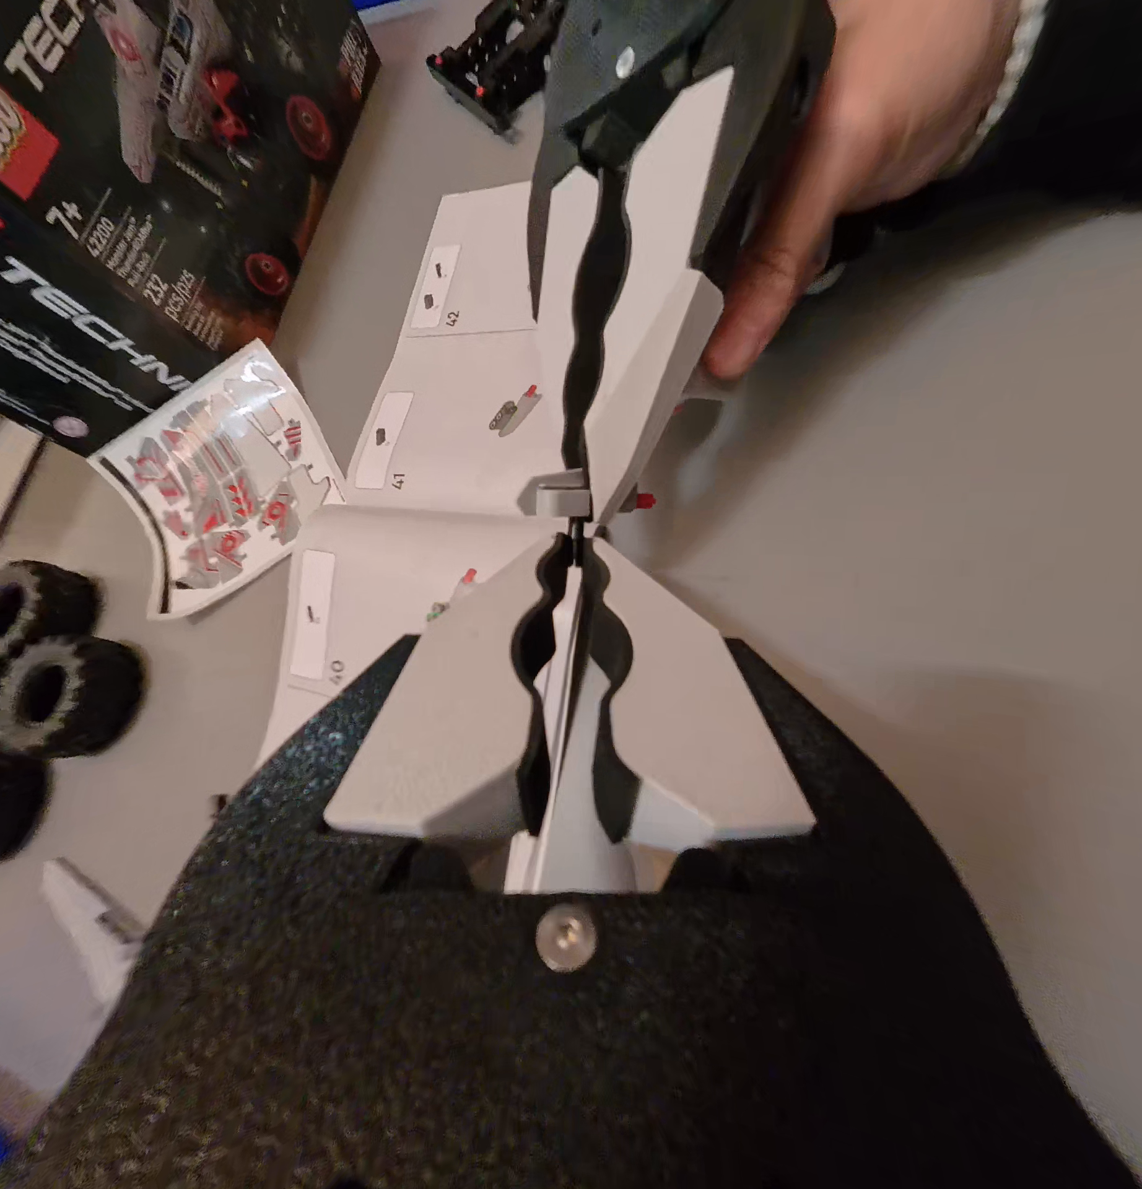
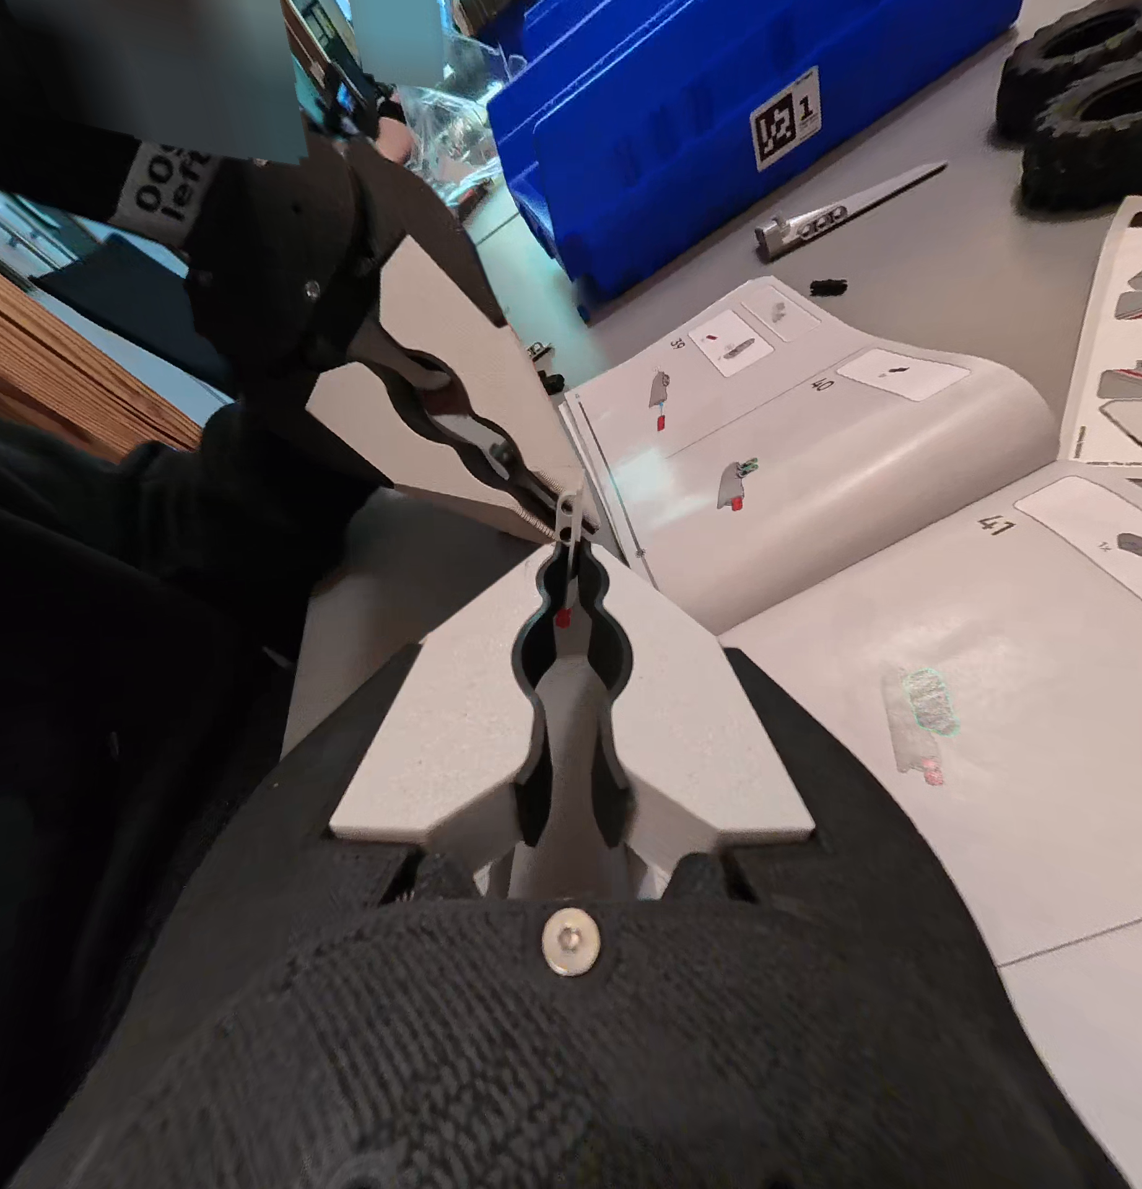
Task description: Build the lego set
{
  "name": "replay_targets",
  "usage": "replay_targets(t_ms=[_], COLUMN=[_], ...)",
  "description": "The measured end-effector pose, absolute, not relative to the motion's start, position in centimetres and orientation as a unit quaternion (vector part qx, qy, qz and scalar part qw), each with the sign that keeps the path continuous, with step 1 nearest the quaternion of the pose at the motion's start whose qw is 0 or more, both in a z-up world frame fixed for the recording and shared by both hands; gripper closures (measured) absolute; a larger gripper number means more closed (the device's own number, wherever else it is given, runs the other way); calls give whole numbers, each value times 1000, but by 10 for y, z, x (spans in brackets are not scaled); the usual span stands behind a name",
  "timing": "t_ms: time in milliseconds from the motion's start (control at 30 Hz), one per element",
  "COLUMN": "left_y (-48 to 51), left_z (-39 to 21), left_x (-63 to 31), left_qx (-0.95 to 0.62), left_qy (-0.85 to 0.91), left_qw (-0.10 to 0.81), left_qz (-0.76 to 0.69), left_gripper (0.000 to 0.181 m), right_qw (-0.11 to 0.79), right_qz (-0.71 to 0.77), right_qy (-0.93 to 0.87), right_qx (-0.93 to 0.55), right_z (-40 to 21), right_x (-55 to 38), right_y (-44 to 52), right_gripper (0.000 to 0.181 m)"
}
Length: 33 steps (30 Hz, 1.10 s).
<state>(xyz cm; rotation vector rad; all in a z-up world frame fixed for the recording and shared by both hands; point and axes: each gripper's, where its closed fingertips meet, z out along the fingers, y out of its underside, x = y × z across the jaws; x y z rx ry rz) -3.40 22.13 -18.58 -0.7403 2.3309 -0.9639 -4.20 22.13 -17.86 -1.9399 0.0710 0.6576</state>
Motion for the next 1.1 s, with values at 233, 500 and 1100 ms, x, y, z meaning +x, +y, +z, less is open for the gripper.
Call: replay_targets(t_ms=[233, 500, 1100], left_y=[217, 216, 207], left_z=[-179, -184, -200], left_x=[-35, -29, -40], left_qx=[-313, -289, -272], left_qy=[813, 832, 851], left_qw=[192, 249, 198], left_qz=[-453, -404, -404], left_gripper=[180, 180, 180], right_qw=[533, 509, 399], right_qz=[297, 230, 52], right_qy=[38, 17, -146], right_qx=[-792, -829, -904], right_z=[-172, -178, -195], right_x=[-42, -36, -45], right_y=[222, 218, 211], right_gripper=[178, 178, 178])
